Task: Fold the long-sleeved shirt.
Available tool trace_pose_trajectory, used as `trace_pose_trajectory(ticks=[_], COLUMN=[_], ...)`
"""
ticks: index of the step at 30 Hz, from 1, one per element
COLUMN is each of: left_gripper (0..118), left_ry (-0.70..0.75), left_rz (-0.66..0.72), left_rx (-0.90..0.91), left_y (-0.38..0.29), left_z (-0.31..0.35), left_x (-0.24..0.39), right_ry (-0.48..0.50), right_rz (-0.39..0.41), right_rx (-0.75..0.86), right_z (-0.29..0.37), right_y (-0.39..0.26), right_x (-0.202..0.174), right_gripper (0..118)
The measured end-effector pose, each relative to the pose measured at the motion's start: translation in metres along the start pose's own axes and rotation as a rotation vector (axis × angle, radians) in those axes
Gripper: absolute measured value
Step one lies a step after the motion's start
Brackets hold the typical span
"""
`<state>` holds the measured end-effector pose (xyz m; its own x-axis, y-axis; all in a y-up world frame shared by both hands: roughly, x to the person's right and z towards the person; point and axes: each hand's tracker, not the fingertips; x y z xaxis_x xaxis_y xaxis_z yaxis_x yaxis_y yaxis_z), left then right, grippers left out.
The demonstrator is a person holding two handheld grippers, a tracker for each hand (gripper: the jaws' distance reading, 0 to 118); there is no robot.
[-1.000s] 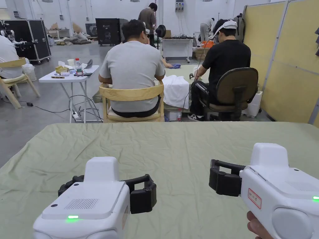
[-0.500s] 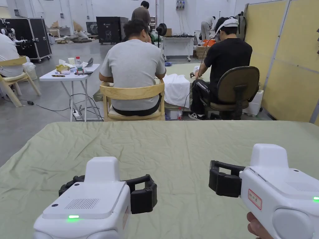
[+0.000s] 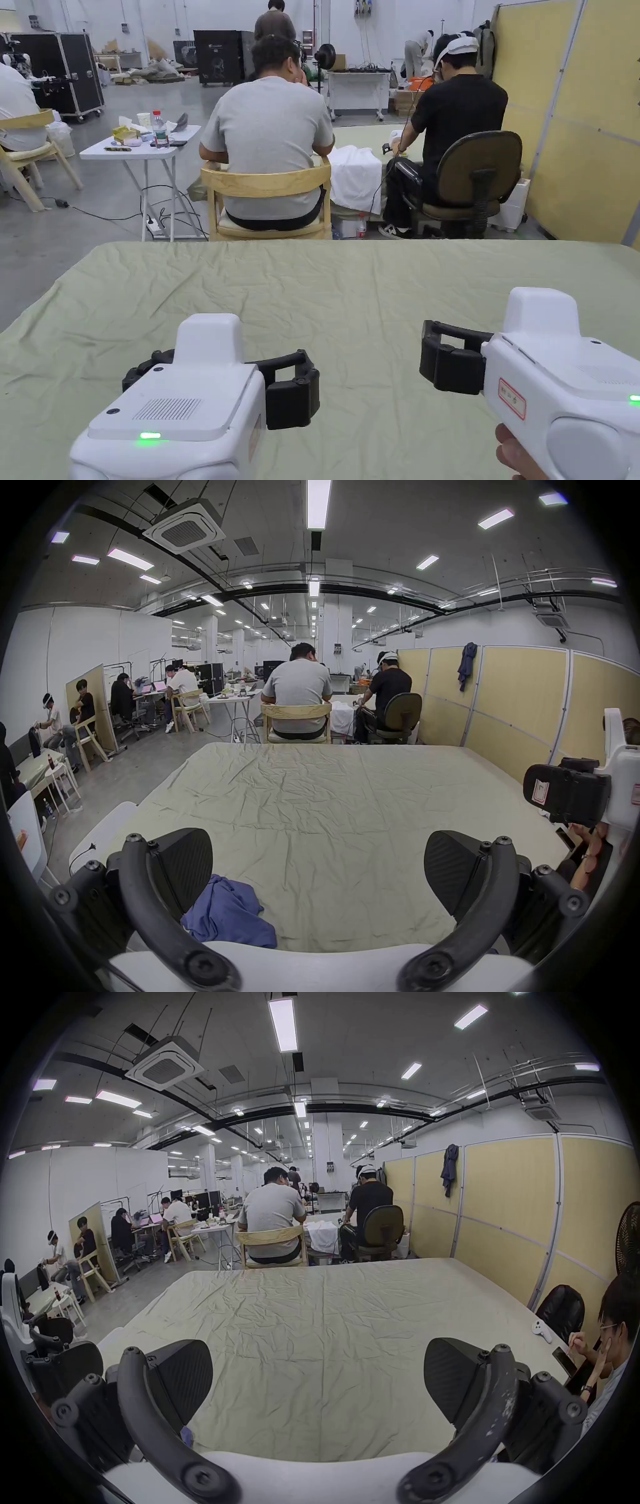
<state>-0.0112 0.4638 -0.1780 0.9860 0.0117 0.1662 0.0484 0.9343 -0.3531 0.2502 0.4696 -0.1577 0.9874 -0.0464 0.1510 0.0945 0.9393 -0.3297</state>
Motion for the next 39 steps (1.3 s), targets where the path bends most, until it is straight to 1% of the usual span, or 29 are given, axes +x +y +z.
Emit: trace_pose_trajectory(ticks=[4, 10, 34, 39], left_gripper=[118, 118, 118, 118], left_ry=[-0.016, -0.019, -0.007, -0.011], left_rz=[0.002, -0.003, -0.006, -0.004], left_rx=[0.002, 0.004, 0.023, 0.024], left_y=[0.0011, 0.0014, 0.0046, 0.0038], left_z=[0.0013, 0.0002, 0.0013, 0.0020], left_x=[0.0004, 0.0016, 0.0021, 0.0024], right_ry=[-0.020, -0.015, -0.004, 0.007], right_rz=[0.012, -0.008, 0.001, -0.012], right_rx=[0.004, 0.010, 0.027, 0.031], right_z=[-0.0008, 0.0003, 0.0023, 0.0027], right_y=[-0.0003, 0.0019, 0.0049, 0.0048], right_x=[0.0000, 0.0022, 0.0037, 0.0051], right_gripper=[118, 118, 118, 118])
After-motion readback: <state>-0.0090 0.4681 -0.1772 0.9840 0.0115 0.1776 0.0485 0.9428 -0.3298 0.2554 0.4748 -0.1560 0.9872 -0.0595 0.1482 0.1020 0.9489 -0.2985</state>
